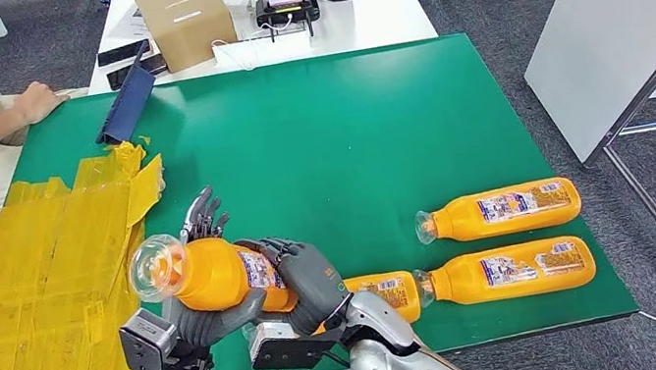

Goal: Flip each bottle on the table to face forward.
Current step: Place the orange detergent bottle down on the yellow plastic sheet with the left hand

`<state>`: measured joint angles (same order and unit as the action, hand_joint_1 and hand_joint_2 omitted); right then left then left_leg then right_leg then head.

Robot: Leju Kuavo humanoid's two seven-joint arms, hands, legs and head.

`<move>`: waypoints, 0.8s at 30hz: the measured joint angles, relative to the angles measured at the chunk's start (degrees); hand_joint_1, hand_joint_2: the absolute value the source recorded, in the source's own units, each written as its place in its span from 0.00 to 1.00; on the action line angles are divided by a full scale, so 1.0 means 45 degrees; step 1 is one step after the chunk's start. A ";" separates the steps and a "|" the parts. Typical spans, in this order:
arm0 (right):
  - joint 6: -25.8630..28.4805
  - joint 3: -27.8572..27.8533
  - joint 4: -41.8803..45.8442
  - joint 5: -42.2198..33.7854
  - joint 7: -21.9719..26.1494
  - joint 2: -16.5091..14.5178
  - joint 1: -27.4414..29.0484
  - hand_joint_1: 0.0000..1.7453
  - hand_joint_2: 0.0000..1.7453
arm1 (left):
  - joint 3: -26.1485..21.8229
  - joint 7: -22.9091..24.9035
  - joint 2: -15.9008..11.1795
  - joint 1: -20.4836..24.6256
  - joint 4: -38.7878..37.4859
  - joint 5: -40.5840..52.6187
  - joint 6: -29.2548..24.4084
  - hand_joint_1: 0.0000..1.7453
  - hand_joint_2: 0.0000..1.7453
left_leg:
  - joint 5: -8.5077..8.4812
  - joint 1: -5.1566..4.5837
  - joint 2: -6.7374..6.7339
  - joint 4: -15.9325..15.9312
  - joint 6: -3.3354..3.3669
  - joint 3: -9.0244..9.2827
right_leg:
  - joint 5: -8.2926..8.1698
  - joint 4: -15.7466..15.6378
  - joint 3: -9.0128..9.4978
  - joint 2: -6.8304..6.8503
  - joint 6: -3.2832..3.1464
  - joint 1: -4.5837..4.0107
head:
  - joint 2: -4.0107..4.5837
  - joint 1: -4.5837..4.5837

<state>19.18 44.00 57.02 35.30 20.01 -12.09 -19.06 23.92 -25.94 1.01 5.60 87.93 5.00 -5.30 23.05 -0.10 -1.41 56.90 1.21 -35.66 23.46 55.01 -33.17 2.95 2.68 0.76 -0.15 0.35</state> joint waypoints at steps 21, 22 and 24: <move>0.0540 0.0082 -0.0069 -0.1282 0.0293 0.0030 0.0315 0.00 1.00 | -0.0119 -0.0287 0.0027 0.0017 0.0007 0.0842 -0.1264 1.00 1.00 | 0.0000 0.0000 0.0000 0.0001 0.0000 -0.0002 | 0.0000 0.0000 -0.0005 0.0000 0.0000 0.0000 | 0.0000 0.0001; 0.0678 -0.0016 0.0207 -0.1286 0.0291 0.0075 0.0460 0.00 1.00 | -0.0106 -0.0217 0.0021 0.0097 0.0010 0.1616 -0.1828 1.00 1.00 | 0.0000 0.0000 0.0001 0.0001 0.0000 -0.0003 | 0.0000 0.0000 -0.0005 0.0001 0.0000 -0.0001 | 0.0000 0.0004; 0.1170 -0.0232 0.0937 -0.0867 0.0166 0.0211 0.0752 0.00 1.00 | -0.0089 0.0162 -0.0027 0.0332 -0.0001 0.3374 -0.2973 1.00 1.00 | 0.0000 0.0000 0.0004 0.0001 0.0000 -0.0005 | 0.0000 0.0000 -0.0006 0.0002 0.0000 -0.0001 | 0.0000 0.0002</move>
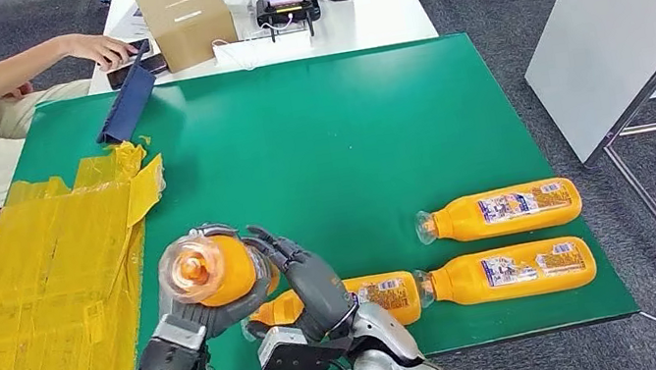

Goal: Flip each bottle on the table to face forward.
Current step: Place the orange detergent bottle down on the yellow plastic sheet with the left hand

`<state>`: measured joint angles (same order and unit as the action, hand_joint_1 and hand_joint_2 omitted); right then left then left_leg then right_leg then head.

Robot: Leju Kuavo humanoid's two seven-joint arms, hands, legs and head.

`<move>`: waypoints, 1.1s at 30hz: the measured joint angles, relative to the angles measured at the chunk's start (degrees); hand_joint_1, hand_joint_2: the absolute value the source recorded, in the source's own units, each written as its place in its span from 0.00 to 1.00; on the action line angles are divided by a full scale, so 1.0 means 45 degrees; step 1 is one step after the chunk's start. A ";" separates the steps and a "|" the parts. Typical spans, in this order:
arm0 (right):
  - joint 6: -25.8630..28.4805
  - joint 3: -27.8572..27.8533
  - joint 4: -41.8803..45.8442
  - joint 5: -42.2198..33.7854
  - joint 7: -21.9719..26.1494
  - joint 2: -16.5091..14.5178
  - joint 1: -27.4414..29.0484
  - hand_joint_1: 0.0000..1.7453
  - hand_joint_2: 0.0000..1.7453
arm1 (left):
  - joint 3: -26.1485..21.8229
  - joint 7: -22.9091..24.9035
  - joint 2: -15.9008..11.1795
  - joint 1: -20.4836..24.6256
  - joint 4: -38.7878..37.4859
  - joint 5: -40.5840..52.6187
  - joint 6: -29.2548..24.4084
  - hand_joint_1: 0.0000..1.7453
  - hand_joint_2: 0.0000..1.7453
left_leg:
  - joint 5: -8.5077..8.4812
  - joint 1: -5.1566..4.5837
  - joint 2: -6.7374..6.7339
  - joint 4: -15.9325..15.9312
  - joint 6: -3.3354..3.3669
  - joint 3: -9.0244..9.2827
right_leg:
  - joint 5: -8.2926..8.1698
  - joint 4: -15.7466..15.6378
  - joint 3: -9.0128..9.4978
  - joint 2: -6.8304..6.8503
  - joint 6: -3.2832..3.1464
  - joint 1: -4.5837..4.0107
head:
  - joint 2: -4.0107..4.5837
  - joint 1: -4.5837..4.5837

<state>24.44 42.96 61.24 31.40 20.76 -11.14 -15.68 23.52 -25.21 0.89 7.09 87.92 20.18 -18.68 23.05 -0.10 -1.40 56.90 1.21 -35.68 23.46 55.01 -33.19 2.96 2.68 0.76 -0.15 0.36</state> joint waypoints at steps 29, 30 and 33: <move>-0.0395 -0.1353 0.5692 0.5122 -0.2800 0.2131 0.1544 0.00 1.00 | -0.1110 1.0405 -0.2858 0.5461 -1.0345 1.5483 0.0428 1.00 1.00 | -0.0027 0.0003 -0.0005 0.0000 -0.0031 -0.0006 | -0.0006 0.0031 -0.0013 -0.0011 -0.0005 -0.0004 | 0.0000 0.0001; -0.0401 -0.1383 0.5690 0.5125 -0.2819 0.2153 0.1543 0.00 1.00 | -0.1104 1.0446 -0.2930 0.5556 -1.0595 1.5481 0.0442 0.81 1.00 | -0.0027 0.0004 0.0002 0.0000 -0.0031 -0.0006 | -0.0004 0.0031 -0.0011 -0.0006 -0.0005 -0.0004 | 0.0000 0.0002; -0.0765 -0.1416 0.5631 0.5302 -0.3137 0.2220 0.1505 0.00 1.00 | -0.1118 1.0328 -0.3021 0.5997 -1.1472 1.5300 0.0726 0.06 1.00 | -0.0027 0.0006 0.0031 -0.0002 -0.0036 0.0005 | -0.0001 0.0034 0.0014 0.0005 -0.0008 -0.0006 | 0.0000 0.0006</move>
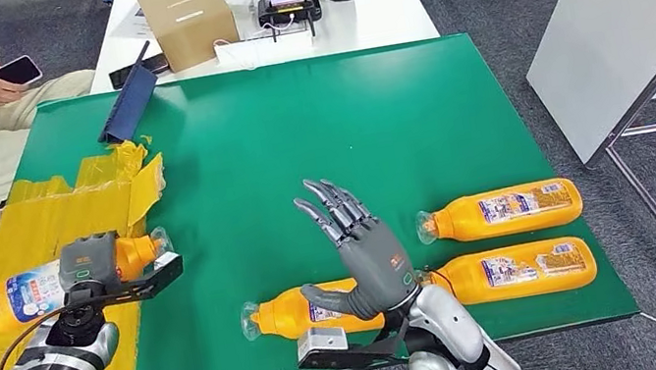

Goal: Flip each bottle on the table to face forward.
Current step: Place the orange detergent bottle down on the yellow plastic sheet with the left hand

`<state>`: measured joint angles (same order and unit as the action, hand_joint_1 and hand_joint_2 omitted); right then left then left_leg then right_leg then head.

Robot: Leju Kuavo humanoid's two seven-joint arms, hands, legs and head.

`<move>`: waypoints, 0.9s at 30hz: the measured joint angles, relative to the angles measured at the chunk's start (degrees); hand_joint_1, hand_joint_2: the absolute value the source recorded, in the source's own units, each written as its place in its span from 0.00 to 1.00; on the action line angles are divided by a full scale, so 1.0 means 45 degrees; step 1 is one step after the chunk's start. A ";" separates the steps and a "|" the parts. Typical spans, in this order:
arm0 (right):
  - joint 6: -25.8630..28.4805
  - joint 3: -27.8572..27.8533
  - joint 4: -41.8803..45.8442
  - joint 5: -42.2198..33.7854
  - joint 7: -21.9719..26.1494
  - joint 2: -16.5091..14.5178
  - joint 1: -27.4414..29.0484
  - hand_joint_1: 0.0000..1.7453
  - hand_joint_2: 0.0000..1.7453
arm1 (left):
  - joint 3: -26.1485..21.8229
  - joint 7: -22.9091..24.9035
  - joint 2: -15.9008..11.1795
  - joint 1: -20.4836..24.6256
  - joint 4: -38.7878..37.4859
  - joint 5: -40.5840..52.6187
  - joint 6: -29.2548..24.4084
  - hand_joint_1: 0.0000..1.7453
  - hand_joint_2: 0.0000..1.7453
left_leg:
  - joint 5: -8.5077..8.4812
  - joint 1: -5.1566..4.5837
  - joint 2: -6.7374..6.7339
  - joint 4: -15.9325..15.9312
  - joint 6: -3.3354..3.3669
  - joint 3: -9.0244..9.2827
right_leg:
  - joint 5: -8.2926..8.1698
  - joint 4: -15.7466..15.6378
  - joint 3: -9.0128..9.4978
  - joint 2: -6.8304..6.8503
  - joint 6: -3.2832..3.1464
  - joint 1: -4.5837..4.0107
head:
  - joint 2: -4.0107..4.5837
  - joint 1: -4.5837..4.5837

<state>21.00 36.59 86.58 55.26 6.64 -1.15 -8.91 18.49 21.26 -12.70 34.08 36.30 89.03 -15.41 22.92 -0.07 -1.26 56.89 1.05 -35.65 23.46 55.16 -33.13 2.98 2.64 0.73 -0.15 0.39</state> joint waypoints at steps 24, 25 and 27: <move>-0.3143 0.0653 -0.3775 0.1661 -0.2791 0.0691 -0.1359 0.00 1.00 | -0.2311 -0.4821 0.1082 -0.0314 -0.0255 -0.5025 -0.0919 0.00 1.00 | -0.0038 0.0002 -0.0024 0.0000 -0.0038 0.0053 | -0.0028 0.0017 0.0010 -0.0006 -0.0040 0.0001 | 0.0000 -0.0006; -0.3146 0.0653 -0.3881 0.1721 -0.2868 0.0702 -0.1369 0.00 1.00 | -0.2418 -0.5484 0.1180 -0.0592 0.0316 -0.6073 -0.0702 0.00 1.00 | -0.0038 0.0002 -0.0027 0.0000 -0.0038 0.0056 | -0.0028 0.0017 0.0011 -0.0007 -0.0040 0.0001 | 0.0000 -0.0006; -0.3149 0.0651 -0.4128 0.1809 -0.2959 0.0702 -0.1396 0.00 1.00 | -0.2559 -0.6579 0.1372 -0.1297 0.1860 -0.8274 -0.0153 0.00 1.00 | -0.0037 0.0002 -0.0033 0.0000 -0.0038 0.0062 | -0.0027 0.0016 0.0013 -0.0010 -0.0040 0.0001 | -0.0001 -0.0007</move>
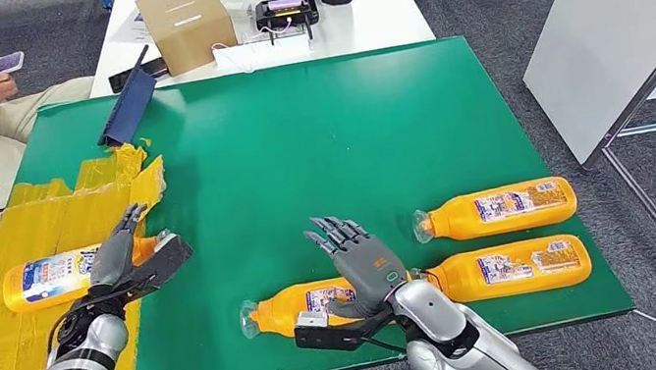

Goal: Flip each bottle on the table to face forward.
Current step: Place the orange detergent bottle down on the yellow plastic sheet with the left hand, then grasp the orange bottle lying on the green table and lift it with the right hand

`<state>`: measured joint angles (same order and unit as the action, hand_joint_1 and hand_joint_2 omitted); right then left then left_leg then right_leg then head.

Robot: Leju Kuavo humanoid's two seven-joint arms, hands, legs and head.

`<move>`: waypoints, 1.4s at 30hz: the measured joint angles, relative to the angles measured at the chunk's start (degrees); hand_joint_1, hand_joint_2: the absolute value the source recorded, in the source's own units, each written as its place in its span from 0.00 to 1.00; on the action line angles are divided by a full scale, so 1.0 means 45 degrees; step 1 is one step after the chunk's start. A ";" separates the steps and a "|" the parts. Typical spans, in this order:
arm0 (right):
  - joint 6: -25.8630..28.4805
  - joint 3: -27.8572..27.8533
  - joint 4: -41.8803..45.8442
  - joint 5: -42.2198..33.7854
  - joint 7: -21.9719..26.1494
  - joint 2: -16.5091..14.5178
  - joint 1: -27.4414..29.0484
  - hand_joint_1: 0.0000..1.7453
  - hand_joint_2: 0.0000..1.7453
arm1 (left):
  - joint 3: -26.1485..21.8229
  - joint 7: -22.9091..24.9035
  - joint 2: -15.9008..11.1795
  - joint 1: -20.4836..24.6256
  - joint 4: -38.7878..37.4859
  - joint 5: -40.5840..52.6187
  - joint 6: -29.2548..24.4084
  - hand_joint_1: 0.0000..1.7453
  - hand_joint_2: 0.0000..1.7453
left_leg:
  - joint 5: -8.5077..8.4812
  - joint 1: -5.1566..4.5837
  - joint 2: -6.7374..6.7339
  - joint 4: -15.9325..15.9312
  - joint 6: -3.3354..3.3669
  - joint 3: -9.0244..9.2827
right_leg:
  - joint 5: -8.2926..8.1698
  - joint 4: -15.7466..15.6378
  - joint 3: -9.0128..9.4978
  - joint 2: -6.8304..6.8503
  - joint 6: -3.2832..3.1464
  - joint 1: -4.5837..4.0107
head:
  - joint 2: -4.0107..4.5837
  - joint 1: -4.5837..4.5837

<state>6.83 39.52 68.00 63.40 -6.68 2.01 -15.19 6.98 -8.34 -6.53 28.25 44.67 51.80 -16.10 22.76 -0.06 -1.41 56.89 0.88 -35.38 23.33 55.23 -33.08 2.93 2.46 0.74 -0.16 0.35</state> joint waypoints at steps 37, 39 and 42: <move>0.3338 -0.1024 0.3602 -0.1401 0.2779 -0.0438 0.2547 0.00 1.00 | 0.0165 -0.1889 0.0662 -0.4222 0.9277 -0.4853 0.0454 0.00 1.00 | 0.0013 0.0012 0.0004 -0.0002 -0.0007 -0.0052 | 0.0010 0.0001 -0.0037 0.0002 -0.0015 -0.0017 | 0.0001 0.0001; 0.2916 -0.1011 0.3557 -0.1039 0.2298 -0.0430 0.2523 0.00 1.00 | 0.0164 -0.1891 0.0675 -0.4305 0.9331 -0.4869 0.0458 0.00 1.00 | 0.0013 0.0012 0.0004 -0.0002 -0.0007 -0.0054 | 0.0010 0.0000 -0.0036 0.0002 -0.0014 -0.0017 | 0.0001 0.0001; 0.2337 -0.1005 0.3229 -0.0641 0.1663 -0.0403 0.2396 0.00 1.00 | 0.0164 -0.1891 0.0707 -0.4417 0.9459 -0.4914 0.0485 0.00 1.00 | 0.0013 0.0012 0.0005 -0.0001 -0.0007 -0.0055 | 0.0009 0.0000 -0.0037 0.0002 -0.0013 -0.0017 | 0.0001 0.0000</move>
<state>17.35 34.99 82.54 60.52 0.81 0.20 -4.40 7.72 -16.85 -3.35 8.37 87.24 29.69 -13.92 22.82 -0.01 -1.39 56.89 0.85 -35.62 23.37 55.23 -33.24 2.94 2.40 0.66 -0.15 0.36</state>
